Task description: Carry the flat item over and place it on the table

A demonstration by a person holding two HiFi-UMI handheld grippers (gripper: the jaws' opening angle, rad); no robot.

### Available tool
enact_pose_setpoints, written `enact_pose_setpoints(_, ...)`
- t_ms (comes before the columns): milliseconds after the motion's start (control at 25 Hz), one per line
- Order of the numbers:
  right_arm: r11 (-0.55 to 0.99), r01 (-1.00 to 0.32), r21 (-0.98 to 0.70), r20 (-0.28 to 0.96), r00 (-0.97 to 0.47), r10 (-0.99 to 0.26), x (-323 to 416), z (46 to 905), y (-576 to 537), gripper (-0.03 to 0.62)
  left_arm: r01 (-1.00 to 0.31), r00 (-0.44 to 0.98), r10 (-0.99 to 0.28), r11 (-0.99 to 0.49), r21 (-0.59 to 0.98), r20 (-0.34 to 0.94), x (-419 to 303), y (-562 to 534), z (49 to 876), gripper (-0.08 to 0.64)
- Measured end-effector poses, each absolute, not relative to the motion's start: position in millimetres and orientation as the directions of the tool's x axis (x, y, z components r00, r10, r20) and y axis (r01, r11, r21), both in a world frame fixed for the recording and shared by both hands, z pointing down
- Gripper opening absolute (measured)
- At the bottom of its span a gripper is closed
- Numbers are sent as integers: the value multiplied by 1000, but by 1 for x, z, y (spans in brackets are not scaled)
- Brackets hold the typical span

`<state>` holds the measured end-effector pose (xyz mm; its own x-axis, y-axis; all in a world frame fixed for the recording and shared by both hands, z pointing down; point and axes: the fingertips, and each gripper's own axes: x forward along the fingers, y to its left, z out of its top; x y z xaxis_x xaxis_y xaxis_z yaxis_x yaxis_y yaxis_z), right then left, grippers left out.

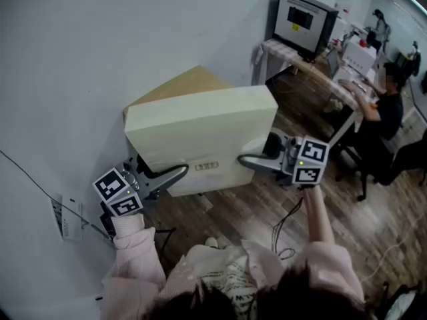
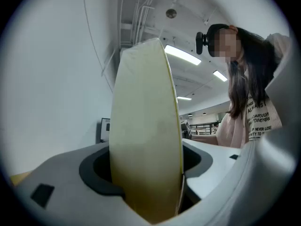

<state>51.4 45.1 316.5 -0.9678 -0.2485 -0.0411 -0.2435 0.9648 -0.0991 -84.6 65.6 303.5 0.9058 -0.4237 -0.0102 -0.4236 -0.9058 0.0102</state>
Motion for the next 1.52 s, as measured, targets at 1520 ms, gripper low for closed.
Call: enact_pose_setpoints(1520,977,-201,-75,-43,-978,-205,76,328,52,324,-465,886,-465,-885,10,-6,-60,80,313,356)
